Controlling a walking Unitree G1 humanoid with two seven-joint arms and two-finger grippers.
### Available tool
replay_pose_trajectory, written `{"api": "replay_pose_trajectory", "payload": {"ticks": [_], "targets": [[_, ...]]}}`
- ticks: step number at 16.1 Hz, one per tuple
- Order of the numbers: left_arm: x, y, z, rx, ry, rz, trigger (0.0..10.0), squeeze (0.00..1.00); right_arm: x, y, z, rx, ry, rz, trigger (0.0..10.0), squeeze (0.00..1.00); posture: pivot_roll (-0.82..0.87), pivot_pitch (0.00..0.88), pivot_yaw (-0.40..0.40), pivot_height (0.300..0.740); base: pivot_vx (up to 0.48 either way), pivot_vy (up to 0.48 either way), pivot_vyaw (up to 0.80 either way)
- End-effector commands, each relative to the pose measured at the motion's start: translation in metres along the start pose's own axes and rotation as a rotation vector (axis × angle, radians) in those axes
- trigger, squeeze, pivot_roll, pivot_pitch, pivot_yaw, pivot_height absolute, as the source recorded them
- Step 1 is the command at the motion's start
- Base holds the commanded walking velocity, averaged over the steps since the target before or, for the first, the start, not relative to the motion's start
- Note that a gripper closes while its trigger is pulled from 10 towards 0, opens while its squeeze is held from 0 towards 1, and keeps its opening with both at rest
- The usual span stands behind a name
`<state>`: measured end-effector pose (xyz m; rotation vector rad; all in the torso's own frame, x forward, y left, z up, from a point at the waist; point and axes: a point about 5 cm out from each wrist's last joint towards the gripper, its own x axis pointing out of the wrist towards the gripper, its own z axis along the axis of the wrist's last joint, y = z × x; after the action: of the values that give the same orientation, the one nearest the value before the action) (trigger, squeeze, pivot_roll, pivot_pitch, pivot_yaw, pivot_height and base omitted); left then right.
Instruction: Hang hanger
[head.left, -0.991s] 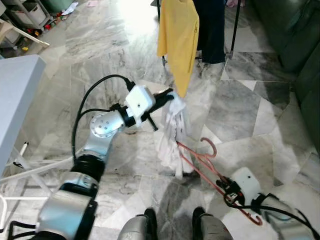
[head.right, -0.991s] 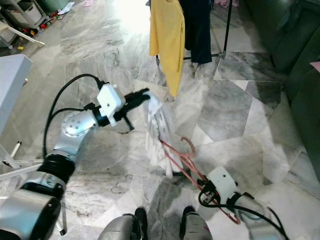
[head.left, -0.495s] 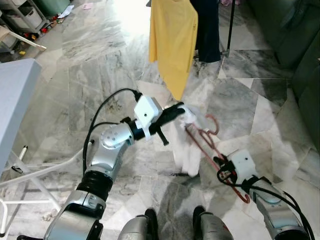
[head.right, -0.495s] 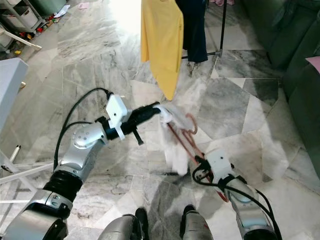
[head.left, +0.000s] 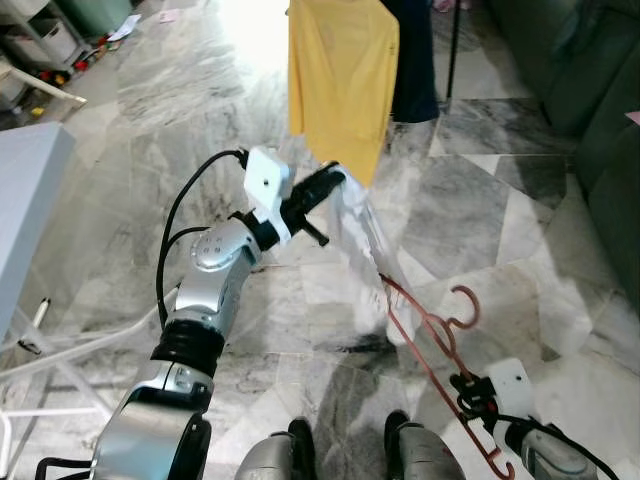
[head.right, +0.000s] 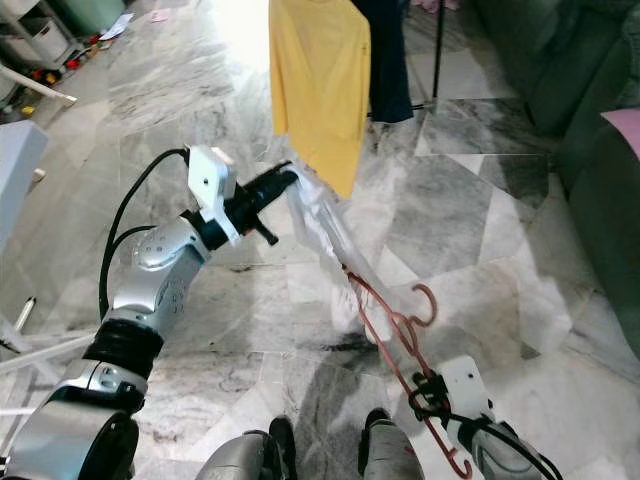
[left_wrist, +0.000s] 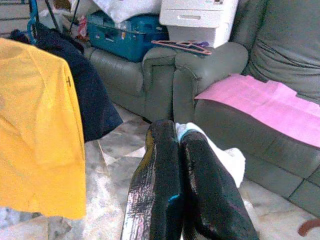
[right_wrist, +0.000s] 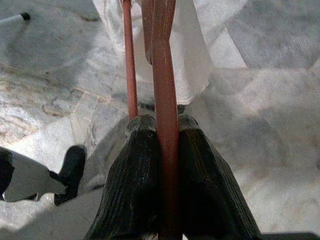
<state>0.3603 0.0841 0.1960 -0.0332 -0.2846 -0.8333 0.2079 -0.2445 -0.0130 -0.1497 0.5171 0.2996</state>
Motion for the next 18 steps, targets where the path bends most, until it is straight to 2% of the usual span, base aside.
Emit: {"api": "replay_pose_trajectory", "payload": {"ticks": [1,4,6,7,10,12,14,15,17,18], "targets": [[-0.002,0.013,0.011,-0.014,-0.044,0.068,10.0,0.00,-0.012,-0.001,-0.022,0.039,0.083,-0.027,10.0,0.00,-0.21,0.275,0.163,0.740,0.000,0.000,0.00],[-0.006,0.022,0.008,0.046,-0.003,0.129,10.0,0.00,-0.029,-0.022,-0.029,0.056,0.089,-0.154,10.0,0.00,-0.22,0.277,0.165,0.740,0.000,0.000,0.00],[-0.011,0.023,0.003,0.051,0.014,0.152,10.0,0.00,-0.038,-0.041,-0.026,0.056,0.085,-0.263,10.0,0.00,-0.23,0.276,0.165,0.740,0.000,0.000,0.00],[-0.013,0.021,-0.004,0.066,0.046,0.151,10.0,0.00,-0.042,-0.055,-0.020,0.057,0.067,-0.336,10.0,0.00,-0.23,0.275,0.162,0.740,0.000,0.000,0.00],[-0.019,0.015,-0.020,0.127,0.121,0.156,10.0,0.00,-0.042,-0.069,0.007,0.037,-0.025,-0.364,10.0,0.00,-0.23,0.274,0.157,0.740,0.000,0.000,0.00],[-0.019,0.010,-0.024,0.119,0.105,0.148,10.0,0.00,-0.041,-0.077,0.019,0.003,-0.040,-0.394,10.0,0.00,-0.24,0.272,0.149,0.740,0.000,0.000,0.00],[-0.018,0.003,-0.022,0.100,0.060,0.131,10.0,0.00,-0.045,-0.095,0.031,-0.003,-0.059,-0.505,10.0,0.00,-0.23,0.270,0.144,0.740,0.000,0.000,0.00],[-0.019,-0.006,-0.025,0.098,0.048,0.100,10.0,0.00,-0.053,-0.113,0.045,0.010,-0.120,-0.638,10.0,0.00,-0.23,0.267,0.141,0.740,0.000,0.000,0.00],[-0.021,-0.018,-0.032,0.118,0.053,0.050,10.0,0.00,-0.059,-0.125,0.063,0.062,-0.217,-0.734,10.0,0.00,-0.23,0.265,0.140,0.740,0.000,0.000,0.00],[-0.023,-0.035,-0.042,0.150,0.073,-0.029,10.0,0.00,-0.059,-0.128,0.087,0.135,-0.340,-0.733,10.0,0.00,-0.23,0.261,0.138,0.740,0.000,0.000,0.00]]}}
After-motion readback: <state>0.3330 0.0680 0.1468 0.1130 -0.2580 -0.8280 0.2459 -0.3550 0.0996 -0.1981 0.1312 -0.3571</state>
